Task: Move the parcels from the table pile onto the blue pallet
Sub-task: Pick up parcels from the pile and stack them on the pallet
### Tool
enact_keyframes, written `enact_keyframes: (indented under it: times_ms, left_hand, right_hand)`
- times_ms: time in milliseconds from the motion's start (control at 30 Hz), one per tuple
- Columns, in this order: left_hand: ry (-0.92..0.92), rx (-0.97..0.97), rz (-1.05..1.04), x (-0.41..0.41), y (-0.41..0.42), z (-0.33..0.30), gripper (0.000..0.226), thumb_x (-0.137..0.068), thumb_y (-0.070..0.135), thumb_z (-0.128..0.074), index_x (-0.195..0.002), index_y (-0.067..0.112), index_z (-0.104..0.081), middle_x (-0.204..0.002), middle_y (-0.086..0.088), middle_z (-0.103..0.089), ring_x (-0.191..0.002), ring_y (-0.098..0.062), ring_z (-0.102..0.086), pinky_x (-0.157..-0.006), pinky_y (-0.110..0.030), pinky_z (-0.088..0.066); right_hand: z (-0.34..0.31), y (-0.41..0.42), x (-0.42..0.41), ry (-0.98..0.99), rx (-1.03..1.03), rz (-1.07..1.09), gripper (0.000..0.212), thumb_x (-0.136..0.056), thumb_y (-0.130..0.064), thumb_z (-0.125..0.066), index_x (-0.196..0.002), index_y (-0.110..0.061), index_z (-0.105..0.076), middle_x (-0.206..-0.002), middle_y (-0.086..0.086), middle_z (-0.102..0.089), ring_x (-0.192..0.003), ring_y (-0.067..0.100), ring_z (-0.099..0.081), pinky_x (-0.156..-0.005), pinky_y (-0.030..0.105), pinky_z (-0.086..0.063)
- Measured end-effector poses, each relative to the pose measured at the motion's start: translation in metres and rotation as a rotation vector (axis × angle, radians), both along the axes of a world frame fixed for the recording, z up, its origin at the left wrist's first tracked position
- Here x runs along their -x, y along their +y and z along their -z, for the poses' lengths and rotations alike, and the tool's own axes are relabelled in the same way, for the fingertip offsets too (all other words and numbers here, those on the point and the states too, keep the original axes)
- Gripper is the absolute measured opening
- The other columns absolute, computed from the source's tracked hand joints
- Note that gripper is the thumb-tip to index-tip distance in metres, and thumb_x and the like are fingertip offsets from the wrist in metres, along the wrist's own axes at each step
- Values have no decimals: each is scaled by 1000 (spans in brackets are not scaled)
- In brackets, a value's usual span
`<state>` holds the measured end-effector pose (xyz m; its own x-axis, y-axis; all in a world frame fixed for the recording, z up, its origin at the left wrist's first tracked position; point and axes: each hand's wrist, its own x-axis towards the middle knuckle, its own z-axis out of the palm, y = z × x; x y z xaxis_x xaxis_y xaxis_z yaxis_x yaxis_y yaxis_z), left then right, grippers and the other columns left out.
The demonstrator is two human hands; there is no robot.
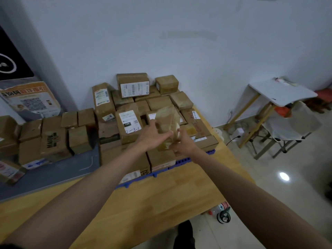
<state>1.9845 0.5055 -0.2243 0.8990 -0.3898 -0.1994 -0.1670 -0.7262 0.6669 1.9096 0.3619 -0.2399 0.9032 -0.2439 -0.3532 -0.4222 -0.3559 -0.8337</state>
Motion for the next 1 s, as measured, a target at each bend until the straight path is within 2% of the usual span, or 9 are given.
enact_keyframes:
  times_ms: [67, 133, 233, 400, 567, 633, 733, 833, 1000]
  left_hand:
    - [33, 1, 24, -11, -29, 5, 85, -75, 75, -55, -142, 29, -28, -123, 1, -57, -87, -14, -57, -62, -28, -41]
    - [70, 21, 50, -22, -61, 9, 88, -77, 75, -53, -147, 30, -25, -132, 1, -54, -98, -16, -58, -70, -29, -45]
    - [90, 48, 72, -39, -112, 17, 94, -77, 73, -57, -152, 26, -24, -144, 1, -48, -121, -21, -53, -90, -31, -46]
    - [129, 50, 35, -66, -191, 34, 94, -79, 69, -60, -152, 22, -24, -146, -1, -46, -127, -22, -51, -88, -27, -43]
    - [142, -53, 8, -91, -247, 58, 93, -81, 72, -56, -150, 16, -30, -144, -4, -48, -125, -25, -52, -98, -38, -48]
    - [137, -100, 24, -102, -262, 68, 89, -81, 72, -55, -148, 16, -34, -143, -6, -47, -125, -25, -50, -95, -35, -46]
    - [147, -138, 48, -117, -279, 81, 77, -83, 67, -57, -139, 15, -45, -132, -7, -48, -113, -23, -52, -80, -27, -43]
    - [171, -151, 43, -130, -290, 94, 69, -82, 66, -61, -126, 13, -55, -110, -2, -55, -92, -16, -54, -63, -23, -41]
    - [202, -183, -13, -145, -293, 114, 56, -76, 64, -69, -100, 14, -64, -82, 5, -60, -73, -9, -57, -54, -23, -39]
  right_hand:
    - [2, -29, -12, -30, 34, 1, 76, -81, -4, -71, -143, -15, -29, -105, -2, -56, -108, 28, -60, -87, 49, -56]
    - [5, -63, -25, -47, 64, 21, 77, -81, -1, -69, -145, -14, -28, -97, -7, -54, -104, 26, -61, -86, 49, -56]
    - [12, -119, -46, -71, 124, 26, 83, -81, 1, -67, -150, -14, -24, -119, 9, -57, -107, 29, -61, -84, 49, -57]
    - [29, -203, -82, -61, 229, -27, 84, -81, -1, -67, -152, -16, -25, -134, 14, -50, -113, 31, -58, -87, 48, -55]
    - [51, -262, -118, -35, 354, -125, 85, -80, -3, -70, -152, -18, -26, -139, 15, -44, -121, 33, -53, -97, 47, -50]
    - [60, -278, -132, -31, 392, -166, 85, -80, -4, -70, -151, -19, -26, -137, 15, -44, -115, 32, -55, -92, 45, -51]
    - [73, -298, -150, -30, 428, -221, 85, -79, -7, -71, -151, -20, -27, -137, 14, -43, -113, 32, -54, -88, 41, -51]
    - [87, -309, -165, -19, 449, -270, 87, -78, -8, -73, -150, -20, -27, -136, 13, -43, -114, 32, -54, -87, 41, -50]
    - [107, -312, -181, 3, 484, -357, 86, -79, 1, -66, -151, -24, -25, -136, 9, -42, -109, 30, -55, -83, 39, -52]
